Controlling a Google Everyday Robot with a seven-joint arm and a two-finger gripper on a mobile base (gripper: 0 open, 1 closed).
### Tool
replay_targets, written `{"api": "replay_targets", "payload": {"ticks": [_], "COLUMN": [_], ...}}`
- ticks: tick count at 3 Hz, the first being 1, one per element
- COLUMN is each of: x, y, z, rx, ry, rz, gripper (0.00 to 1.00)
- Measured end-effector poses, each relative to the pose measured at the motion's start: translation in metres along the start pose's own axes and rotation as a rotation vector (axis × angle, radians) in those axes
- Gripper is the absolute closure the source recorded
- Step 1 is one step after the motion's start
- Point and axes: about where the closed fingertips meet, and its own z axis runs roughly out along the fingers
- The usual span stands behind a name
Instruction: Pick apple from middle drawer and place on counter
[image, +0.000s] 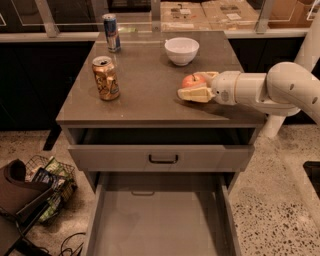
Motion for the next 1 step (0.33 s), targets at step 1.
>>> {"api": "replay_targets", "payload": {"ticks": [1], "x": [-0.0003], "y": [0.0014], "z": [0.0022], "rx": [-0.004], "ry": [0.0], "rz": [0.0], "gripper": [0.0]}}
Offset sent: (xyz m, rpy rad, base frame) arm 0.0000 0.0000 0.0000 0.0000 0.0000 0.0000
